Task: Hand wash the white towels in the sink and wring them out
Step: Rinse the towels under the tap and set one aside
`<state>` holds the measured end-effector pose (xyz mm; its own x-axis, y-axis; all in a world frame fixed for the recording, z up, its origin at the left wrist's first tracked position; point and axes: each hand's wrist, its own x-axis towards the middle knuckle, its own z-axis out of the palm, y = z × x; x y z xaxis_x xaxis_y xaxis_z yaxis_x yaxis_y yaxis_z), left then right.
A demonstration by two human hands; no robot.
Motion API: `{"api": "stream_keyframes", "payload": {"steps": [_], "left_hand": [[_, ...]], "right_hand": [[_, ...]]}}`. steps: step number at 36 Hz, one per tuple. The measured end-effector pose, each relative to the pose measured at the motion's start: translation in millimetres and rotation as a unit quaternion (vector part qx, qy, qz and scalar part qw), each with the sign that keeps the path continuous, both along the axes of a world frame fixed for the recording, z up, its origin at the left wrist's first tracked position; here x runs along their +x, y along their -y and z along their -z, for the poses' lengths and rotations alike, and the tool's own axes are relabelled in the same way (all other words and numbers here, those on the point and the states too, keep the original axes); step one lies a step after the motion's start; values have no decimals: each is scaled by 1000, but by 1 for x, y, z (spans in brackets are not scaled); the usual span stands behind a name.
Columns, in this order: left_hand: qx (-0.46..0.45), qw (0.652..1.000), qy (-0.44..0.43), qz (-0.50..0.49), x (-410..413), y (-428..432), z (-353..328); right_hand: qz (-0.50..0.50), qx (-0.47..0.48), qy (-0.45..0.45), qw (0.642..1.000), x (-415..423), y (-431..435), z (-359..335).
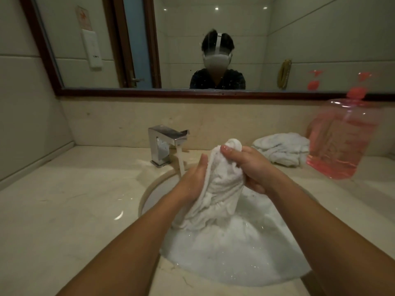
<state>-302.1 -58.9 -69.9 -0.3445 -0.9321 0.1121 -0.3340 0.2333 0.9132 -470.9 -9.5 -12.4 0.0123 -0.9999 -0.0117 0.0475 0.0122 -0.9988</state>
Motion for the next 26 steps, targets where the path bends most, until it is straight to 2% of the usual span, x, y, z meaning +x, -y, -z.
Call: {"api": "stream_keyframes", "payload": {"steps": [4, 10, 15, 19, 22, 26], "left_hand": [[-28, 998, 11, -46, -14, -8, -12], [-151, 979, 7, -137, -25, 21, -40], [-168, 969, -1, -184, -36, 36, -81], [-94, 979, -7, -183, -51, 34, -118], [39, 982, -63, -173, -56, 40, -136], [214, 943, -170, -189, -55, 60, -146]], "right_hand": [[3, 2, -18, 1000, -9, 3, -15], [-6, 37, -25, 999, -47, 13, -34], [-11, 69, -88, 994, -75, 22, -43], [21, 71, -107, 991, -85, 31, -54], [57, 51, -105, 992, -82, 37, -69], [205, 35, -94, 973, -70, 43, -72]]}}
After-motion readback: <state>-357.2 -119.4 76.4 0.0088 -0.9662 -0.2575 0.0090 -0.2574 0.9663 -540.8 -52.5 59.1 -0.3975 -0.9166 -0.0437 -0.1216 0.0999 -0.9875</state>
